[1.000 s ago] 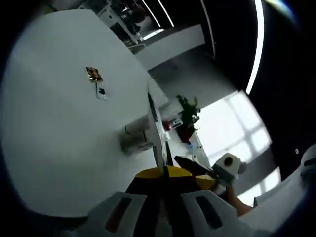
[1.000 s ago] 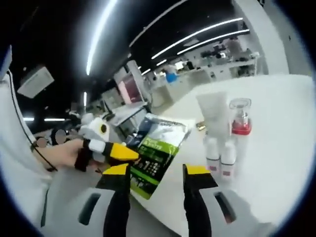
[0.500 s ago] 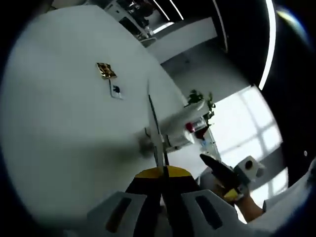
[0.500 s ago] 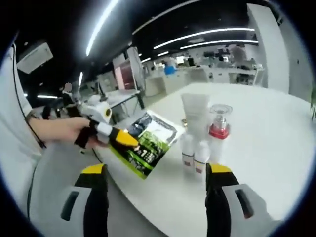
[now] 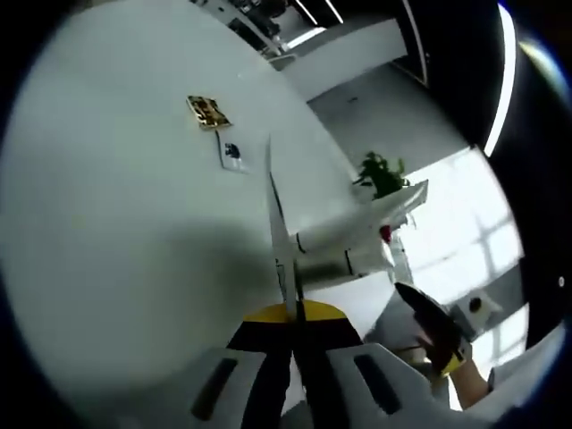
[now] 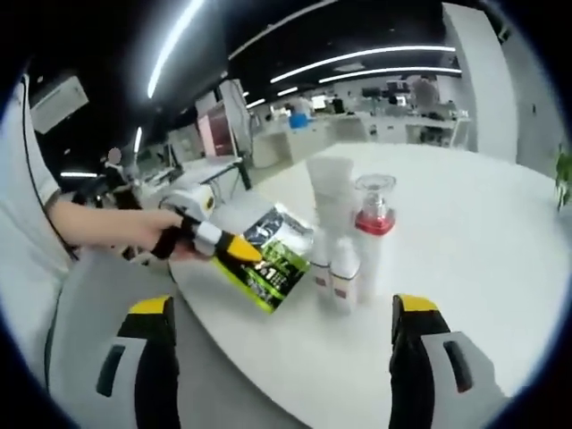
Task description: Arrange the skincare products in the storage area until every visible bottle or jar stands upright without overlapping.
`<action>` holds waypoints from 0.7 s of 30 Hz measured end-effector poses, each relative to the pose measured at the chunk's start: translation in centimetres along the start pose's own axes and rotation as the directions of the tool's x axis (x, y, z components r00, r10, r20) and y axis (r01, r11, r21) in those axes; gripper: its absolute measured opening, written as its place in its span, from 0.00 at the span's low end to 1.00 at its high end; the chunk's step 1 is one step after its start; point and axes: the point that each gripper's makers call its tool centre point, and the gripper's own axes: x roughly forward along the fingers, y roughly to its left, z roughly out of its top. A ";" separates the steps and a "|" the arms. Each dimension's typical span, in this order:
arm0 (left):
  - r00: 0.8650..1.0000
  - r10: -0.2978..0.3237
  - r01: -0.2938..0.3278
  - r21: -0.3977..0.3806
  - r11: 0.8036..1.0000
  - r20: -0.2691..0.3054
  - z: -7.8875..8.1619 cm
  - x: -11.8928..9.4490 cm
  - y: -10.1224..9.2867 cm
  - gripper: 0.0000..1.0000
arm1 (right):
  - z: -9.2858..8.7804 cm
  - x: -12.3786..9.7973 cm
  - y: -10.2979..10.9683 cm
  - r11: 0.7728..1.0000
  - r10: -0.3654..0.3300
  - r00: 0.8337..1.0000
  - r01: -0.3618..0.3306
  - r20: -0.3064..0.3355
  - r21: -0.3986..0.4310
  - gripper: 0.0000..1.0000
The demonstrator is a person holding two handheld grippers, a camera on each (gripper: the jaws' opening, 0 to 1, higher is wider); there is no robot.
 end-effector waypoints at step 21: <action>0.995 0.090 -0.089 0.042 0.995 -0.043 -0.2 1.9 2.3 0.00 | -0.7 0.2 -0.4 0.999 -0.027 0.999 0.028 -0.038 0.021 0.99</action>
